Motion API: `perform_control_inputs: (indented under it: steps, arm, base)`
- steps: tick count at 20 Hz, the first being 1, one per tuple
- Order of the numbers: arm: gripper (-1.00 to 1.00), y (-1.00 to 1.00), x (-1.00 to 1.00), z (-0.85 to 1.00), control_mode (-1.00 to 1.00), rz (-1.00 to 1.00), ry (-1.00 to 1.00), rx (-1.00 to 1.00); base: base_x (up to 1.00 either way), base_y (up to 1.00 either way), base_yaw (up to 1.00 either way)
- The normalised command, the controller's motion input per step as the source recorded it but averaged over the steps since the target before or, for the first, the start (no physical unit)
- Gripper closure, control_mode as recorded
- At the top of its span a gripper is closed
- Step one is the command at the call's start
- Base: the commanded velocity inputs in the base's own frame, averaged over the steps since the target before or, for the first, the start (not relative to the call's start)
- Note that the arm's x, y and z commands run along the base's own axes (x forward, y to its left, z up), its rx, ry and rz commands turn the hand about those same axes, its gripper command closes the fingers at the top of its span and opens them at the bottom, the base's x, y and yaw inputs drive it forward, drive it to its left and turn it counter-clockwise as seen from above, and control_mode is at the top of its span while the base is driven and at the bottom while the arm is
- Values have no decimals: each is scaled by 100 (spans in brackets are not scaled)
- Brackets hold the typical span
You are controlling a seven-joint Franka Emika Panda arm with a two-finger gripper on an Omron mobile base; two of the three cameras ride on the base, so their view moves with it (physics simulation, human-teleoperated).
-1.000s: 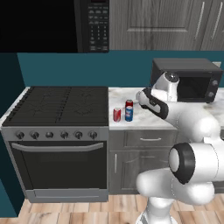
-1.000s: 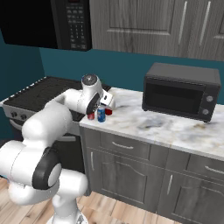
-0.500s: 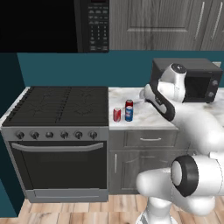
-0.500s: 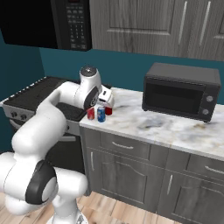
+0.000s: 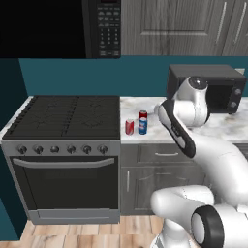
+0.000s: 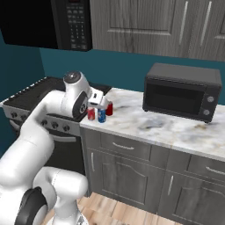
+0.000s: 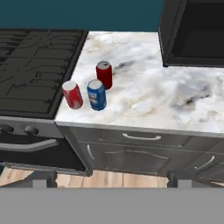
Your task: Four empty soda cans are scattered around the kitchen. Gather all the cans and cluster them next to the stove for recycling.
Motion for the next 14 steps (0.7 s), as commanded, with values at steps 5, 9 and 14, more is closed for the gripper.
perform_control_inputs:
  steps: [5,9,14]
  arm:
    - [-100,7,-43,26,-100,0,-16,-6]
    - [-100,0,-39,42,-100,0,-1,0]
    - [-100,0,-40,53,-100,0,2,2]
  base:
    - [0,0,0]
    - [0,0,0]
    - [0,0,0]
